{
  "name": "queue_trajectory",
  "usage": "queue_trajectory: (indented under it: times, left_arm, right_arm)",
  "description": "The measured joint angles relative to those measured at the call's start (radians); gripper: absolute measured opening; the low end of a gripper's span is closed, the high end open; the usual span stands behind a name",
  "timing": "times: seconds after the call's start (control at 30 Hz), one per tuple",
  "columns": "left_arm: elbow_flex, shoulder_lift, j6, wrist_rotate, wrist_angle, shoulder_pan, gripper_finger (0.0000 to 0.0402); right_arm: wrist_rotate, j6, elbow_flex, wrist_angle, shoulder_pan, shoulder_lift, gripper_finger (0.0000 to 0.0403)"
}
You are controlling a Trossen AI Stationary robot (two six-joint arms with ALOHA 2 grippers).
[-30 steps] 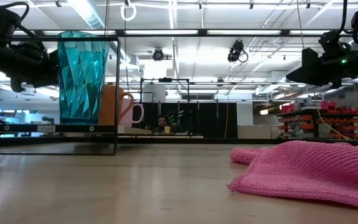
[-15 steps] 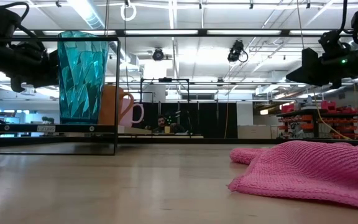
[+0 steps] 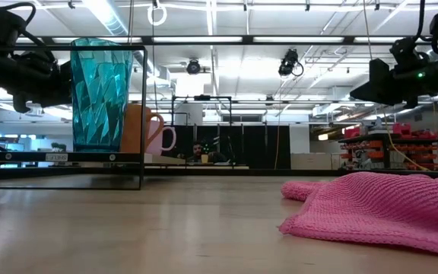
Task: Stack small to large cups/mugs on shelf
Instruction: Return to Home Position
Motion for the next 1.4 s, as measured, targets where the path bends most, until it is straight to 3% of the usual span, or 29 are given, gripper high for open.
queue_trajectory:
  times: [1.4]
  left_arm:
    - [0.0,0.0,0.0,0.0,0.0,0.0,0.008]
  right_arm:
    - [0.0,0.0,0.0,0.0,0.0,0.0,0.0087]
